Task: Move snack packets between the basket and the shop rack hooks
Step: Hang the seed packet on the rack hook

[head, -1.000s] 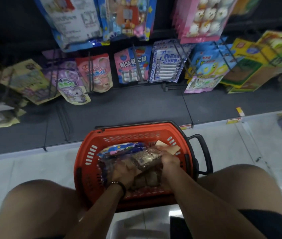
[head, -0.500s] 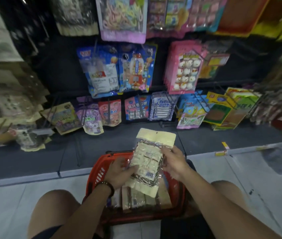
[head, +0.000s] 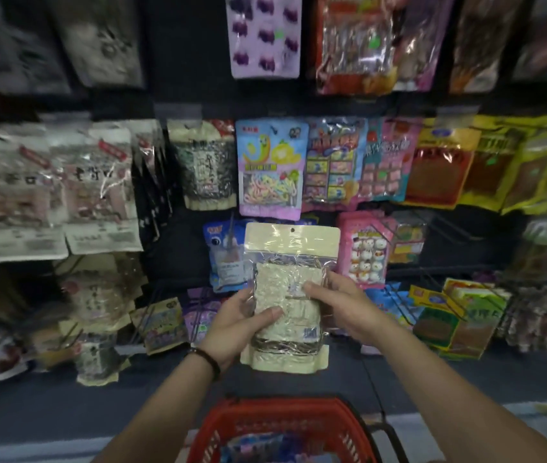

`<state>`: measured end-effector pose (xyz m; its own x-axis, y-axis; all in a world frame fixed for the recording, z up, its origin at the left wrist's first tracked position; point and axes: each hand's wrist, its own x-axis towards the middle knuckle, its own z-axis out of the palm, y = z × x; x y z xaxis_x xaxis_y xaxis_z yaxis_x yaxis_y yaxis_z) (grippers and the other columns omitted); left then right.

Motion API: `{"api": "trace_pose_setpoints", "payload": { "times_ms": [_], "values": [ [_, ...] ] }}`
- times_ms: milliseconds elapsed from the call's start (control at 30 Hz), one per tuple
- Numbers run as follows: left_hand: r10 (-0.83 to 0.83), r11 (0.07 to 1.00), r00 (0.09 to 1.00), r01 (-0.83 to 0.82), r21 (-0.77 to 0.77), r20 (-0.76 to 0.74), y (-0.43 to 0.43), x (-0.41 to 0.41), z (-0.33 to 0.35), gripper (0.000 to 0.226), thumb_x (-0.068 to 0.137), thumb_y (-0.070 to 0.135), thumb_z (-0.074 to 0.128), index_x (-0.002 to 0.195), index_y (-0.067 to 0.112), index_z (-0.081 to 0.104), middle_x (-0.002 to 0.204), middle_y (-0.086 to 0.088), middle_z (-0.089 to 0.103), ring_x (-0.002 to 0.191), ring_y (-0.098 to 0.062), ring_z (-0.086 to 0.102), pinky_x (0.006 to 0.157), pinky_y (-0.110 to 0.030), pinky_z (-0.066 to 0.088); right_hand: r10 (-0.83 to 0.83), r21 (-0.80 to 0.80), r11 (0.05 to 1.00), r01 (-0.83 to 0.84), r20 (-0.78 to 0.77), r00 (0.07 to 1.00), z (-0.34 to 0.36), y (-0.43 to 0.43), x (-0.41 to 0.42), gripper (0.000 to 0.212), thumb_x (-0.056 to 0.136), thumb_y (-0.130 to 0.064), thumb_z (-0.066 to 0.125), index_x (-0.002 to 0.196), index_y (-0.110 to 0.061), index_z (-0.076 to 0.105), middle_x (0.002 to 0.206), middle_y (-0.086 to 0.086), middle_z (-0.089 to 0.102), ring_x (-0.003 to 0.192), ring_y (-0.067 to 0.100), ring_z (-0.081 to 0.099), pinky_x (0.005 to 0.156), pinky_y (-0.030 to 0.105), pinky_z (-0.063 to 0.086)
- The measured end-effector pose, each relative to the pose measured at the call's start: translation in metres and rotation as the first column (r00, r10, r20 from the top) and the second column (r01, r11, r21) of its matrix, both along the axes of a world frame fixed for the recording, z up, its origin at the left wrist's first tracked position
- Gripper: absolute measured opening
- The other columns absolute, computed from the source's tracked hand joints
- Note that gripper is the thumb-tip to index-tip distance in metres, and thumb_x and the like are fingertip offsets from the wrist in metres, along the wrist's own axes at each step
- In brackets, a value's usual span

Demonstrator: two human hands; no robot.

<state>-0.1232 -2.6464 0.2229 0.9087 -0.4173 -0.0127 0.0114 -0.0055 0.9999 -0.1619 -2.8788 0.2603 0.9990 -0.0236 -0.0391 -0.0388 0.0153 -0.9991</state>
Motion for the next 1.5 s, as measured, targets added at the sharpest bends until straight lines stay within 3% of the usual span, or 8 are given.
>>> {"api": "trace_pose_setpoints", "payload": {
  "times_ms": [300, 600, 833, 967, 1133, 1300, 1400, 1500],
  "values": [
    [0.092, 0.980, 0.976, -0.123, 0.156, 0.195, 0.011, 0.021, 0.084, 0.080, 0.077, 0.037, 0.094, 0.142, 0.028, 0.049, 0.137, 0.002, 0.068, 0.123, -0.015, 0.069, 0.107, -0.038, 0.056, -0.046, -0.062, 0.996, 0.056, 0.144, 0.989, 0.069, 0.012, 0.029, 0.048, 0.085, -0.040, 0.088, 0.120, -0.015, 0.068, 0.113, 0.015, 0.079, 0.101, 0.033, 0.076, 0.088, 0.056, 0.058],
    [0.260, 0.850, 0.770, -0.468, 0.239, 0.583, -0.024, 0.016, 0.105, 0.080, 0.073, 0.051, 0.079, 0.146, 0.041, 0.049, 0.134, 0.014, 0.068, 0.125, -0.006, 0.065, 0.103, -0.038, 0.058, -0.189, -0.415, 0.807, 0.419, 0.491, 0.850, 0.094, 0.071, 0.053, 0.024, 0.095, -0.047, 0.070, 0.089, -0.024, 0.067, 0.077, -0.008, 0.071, 0.073, 0.002, 0.066, 0.071, 0.030, 0.055],
    [0.448, 0.876, 0.771, -0.481, -0.046, 0.453, 0.006, 0.049, 0.114, 0.028, 0.095, 0.005, 0.074, 0.113, 0.026, 0.073, 0.104, 0.014, 0.080, 0.096, -0.004, 0.075, 0.085, -0.030, 0.061, 0.053, -0.614, 0.703, 0.359, 0.548, 0.835, 0.118, 0.089, 0.047, 0.030, 0.093, -0.057, 0.062, 0.113, -0.038, 0.076, 0.110, -0.017, 0.077, 0.100, 0.002, 0.071, 0.092, 0.038, 0.060],
    [0.377, 0.924, 0.893, -0.345, -0.164, 0.245, 0.033, 0.066, 0.130, 0.025, 0.096, 0.012, 0.076, 0.121, 0.016, 0.074, 0.114, -0.004, 0.081, 0.109, -0.026, 0.077, 0.097, -0.048, 0.061, 0.089, -0.805, 0.472, 0.359, 0.448, 0.889, 0.135, 0.063, 0.072, 0.073, 0.099, -0.053, 0.065, 0.160, -0.056, 0.025, 0.171, -0.002, 0.018, 0.158, 0.024, 0.021, 0.127, 0.052, 0.030],
    [0.258, 0.958, 0.956, -0.233, -0.169, 0.141, 0.059, 0.079, 0.141, 0.042, 0.097, 0.018, 0.076, 0.136, 0.009, 0.064, 0.130, -0.013, 0.075, 0.119, -0.033, 0.073, 0.102, -0.052, 0.059, 0.259, -0.541, 0.841, 0.004, 0.408, 0.876, 0.142, 0.059, 0.104, 0.085, 0.098, -0.030, 0.076, 0.156, -0.065, 0.026, 0.169, -0.028, 0.025, 0.155, 0.009, 0.031, 0.122, 0.048, 0.043],
    [0.296, 0.953, 0.936, -0.275, -0.130, 0.188, 0.076, 0.091, 0.145, 0.071, 0.086, 0.022, 0.088, 0.146, 0.032, 0.050, 0.133, -0.008, 0.073, 0.117, -0.026, 0.074, 0.101, -0.049, 0.060, 0.209, -0.390, 0.919, -0.049, 0.378, 0.902, 0.139, 0.075, 0.132, 0.100, 0.087, -0.010, 0.086, 0.158, -0.057, 0.034, 0.165, -0.008, 0.041, 0.091, 0.000, 0.063, 0.099, 0.041, 0.061],
    [0.364, 0.926, 0.854, -0.376, -0.044, 0.371, 0.085, 0.106, 0.149, 0.111, 0.083, 0.019, 0.091, 0.153, 0.064, 0.018, 0.085, 0.004, 0.070, 0.076, -0.021, 0.069, 0.079, -0.041, 0.061, 0.156, -0.384, 0.923, -0.013, 0.344, 0.926, 0.138, 0.085, 0.148, 0.107, 0.083, -0.012, 0.090, 0.155, -0.063, 0.029, 0.155, -0.006, 0.049, 0.102, 0.014, 0.058, 0.102, 0.052, 0.059],
    [0.353, 0.916, 0.831, -0.401, 0.023, 0.430, 0.091, 0.112, 0.167, 0.116, 0.082, 0.021, 0.091, 0.154, 0.071, 0.014, 0.120, -0.009, 0.072, 0.108, -0.041, 0.071, 0.093, -0.055, 0.062, 0.148, -0.378, 0.926, 0.002, 0.366, 0.919, 0.139, 0.098, 0.161, 0.112, 0.083, -0.008, 0.089, 0.140, -0.079, 0.023, 0.164, -0.014, 0.037, 0.110, 0.013, 0.049, 0.107, 0.052, 0.056]
  ]
}}
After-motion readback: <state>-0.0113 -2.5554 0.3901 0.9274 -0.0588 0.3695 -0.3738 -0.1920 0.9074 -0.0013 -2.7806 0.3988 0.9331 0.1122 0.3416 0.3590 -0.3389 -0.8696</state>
